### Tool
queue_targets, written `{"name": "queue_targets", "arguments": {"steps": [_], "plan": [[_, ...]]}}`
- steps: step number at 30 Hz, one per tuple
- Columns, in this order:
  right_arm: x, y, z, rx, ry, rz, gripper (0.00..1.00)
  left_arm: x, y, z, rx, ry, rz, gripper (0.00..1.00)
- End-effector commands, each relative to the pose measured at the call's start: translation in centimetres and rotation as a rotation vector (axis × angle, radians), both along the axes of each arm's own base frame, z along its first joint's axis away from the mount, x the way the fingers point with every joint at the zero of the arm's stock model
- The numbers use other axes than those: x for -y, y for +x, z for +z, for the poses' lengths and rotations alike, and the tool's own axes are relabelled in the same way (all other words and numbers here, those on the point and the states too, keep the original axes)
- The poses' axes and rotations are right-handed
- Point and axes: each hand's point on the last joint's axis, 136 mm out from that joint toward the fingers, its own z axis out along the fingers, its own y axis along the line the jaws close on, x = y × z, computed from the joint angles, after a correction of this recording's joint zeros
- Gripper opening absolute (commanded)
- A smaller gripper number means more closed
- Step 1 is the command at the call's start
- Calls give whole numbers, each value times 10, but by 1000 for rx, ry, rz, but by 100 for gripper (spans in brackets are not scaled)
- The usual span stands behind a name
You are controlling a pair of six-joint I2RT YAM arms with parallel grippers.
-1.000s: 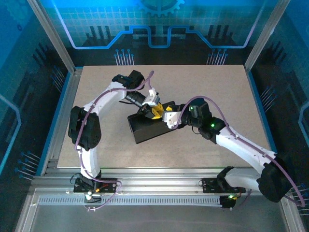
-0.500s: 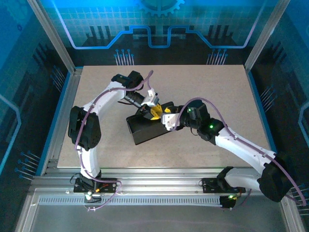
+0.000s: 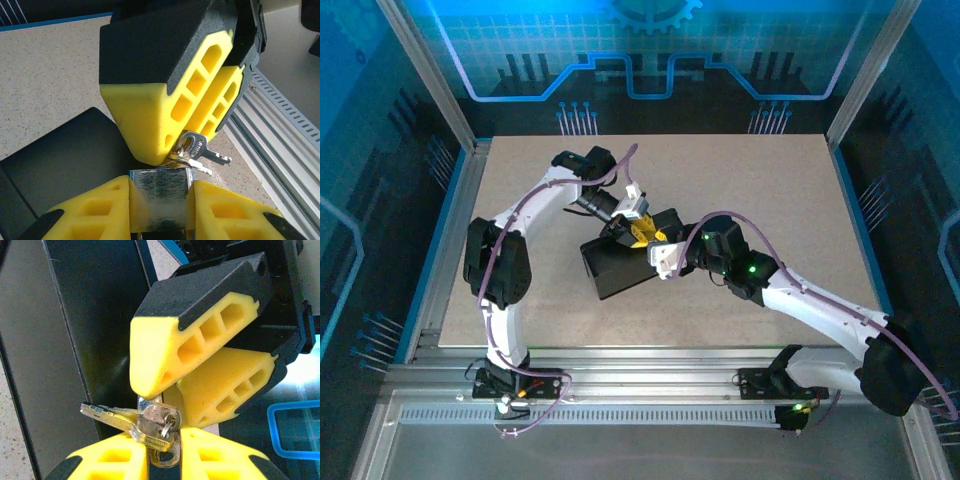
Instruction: Unlock the padlock with the key
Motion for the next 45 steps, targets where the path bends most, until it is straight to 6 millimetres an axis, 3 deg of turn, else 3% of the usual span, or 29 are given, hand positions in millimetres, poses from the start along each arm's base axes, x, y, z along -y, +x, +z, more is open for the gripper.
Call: {"name": "queue_targets", "arguments": {"steps": [1,8,12,15,16,22,27,33,38,45], "plan": [[-10,-8,6,18,16,50,21,9,3,34,53,-145,-26,0],[-4,-9,8,-29,27,39,22,8,4,34,54,-147,-25,0],[-3,-12,13,-151,69,40,22,9,4,34,55,-148,-25,0],[1,-18,7,-225,74,40,27,8,3,34,57,-147,-25,0],[1,-19,18,-233,89,49,29,8,3,33,57,-144,-25,0],[16,-35,24,-384,139,53,30,8,5,31,58,-141,-22,0],[23,-26,37,-516,255,-21,32,8,5,32,62,-144,-21,0],[18,-8,56,-905,487,-188,30,8,6,31,75,-144,-13,0],[16,5,45,-1171,602,-340,26,8,6,32,80,-141,-11,0],[17,12,29,-1365,667,-455,26,7,6,30,90,-131,-7,0]]}}
